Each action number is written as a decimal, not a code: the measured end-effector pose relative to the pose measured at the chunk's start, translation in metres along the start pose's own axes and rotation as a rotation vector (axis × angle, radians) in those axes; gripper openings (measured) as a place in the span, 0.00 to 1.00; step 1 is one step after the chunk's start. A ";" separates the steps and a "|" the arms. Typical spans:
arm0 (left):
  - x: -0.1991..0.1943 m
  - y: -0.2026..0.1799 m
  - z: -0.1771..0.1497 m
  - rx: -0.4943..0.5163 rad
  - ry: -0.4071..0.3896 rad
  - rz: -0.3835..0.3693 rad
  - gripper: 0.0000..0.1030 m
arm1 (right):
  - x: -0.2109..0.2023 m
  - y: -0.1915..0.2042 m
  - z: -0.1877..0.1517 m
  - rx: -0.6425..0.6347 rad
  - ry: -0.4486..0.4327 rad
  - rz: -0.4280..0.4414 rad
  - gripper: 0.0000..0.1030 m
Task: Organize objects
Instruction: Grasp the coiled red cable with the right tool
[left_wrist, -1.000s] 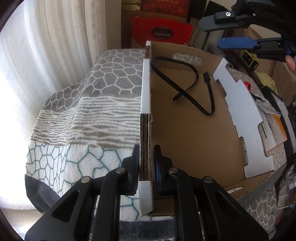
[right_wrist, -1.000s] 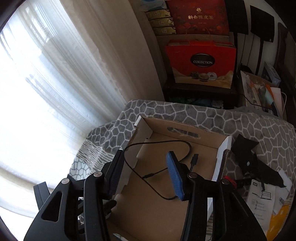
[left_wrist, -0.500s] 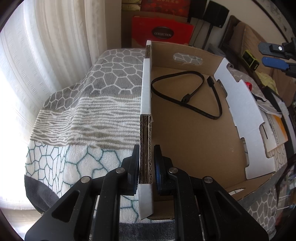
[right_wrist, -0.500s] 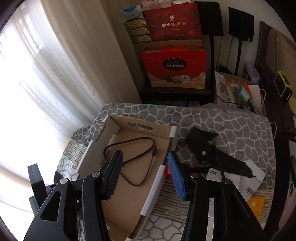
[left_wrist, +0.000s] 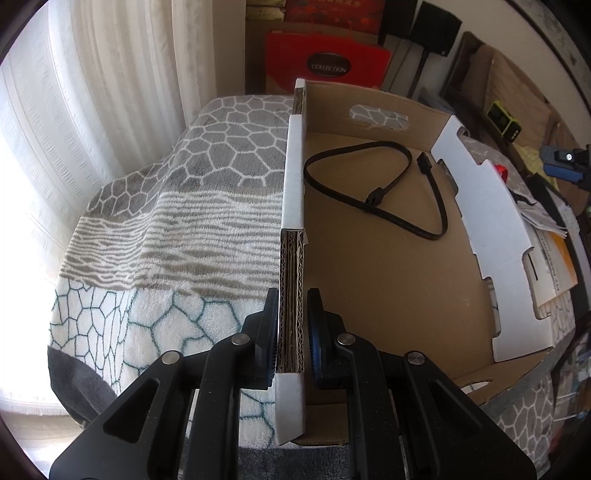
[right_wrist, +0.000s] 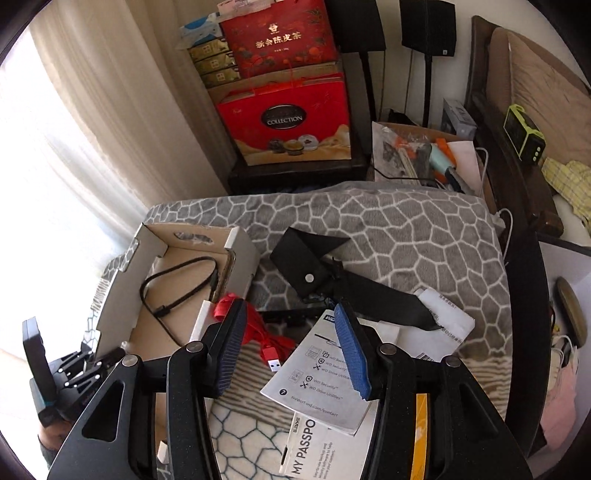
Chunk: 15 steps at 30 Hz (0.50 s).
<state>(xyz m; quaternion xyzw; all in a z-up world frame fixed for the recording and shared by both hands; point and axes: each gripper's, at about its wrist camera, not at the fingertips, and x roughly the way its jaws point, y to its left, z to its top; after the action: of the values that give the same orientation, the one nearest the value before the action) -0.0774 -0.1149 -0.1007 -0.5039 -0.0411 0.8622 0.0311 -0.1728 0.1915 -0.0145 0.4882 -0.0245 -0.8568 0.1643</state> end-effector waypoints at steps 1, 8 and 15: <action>0.000 0.000 0.000 0.000 0.000 0.001 0.12 | 0.004 0.002 -0.002 -0.018 0.011 0.003 0.49; 0.001 0.000 0.000 0.000 0.003 0.004 0.12 | 0.031 0.021 -0.009 -0.160 0.072 0.029 0.48; 0.001 0.000 0.000 0.001 0.004 0.007 0.12 | 0.054 0.030 -0.016 -0.259 0.139 -0.002 0.48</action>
<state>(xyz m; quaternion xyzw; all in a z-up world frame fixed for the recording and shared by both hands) -0.0777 -0.1144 -0.1019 -0.5058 -0.0388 0.8613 0.0284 -0.1771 0.1486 -0.0618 0.5209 0.0984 -0.8172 0.2264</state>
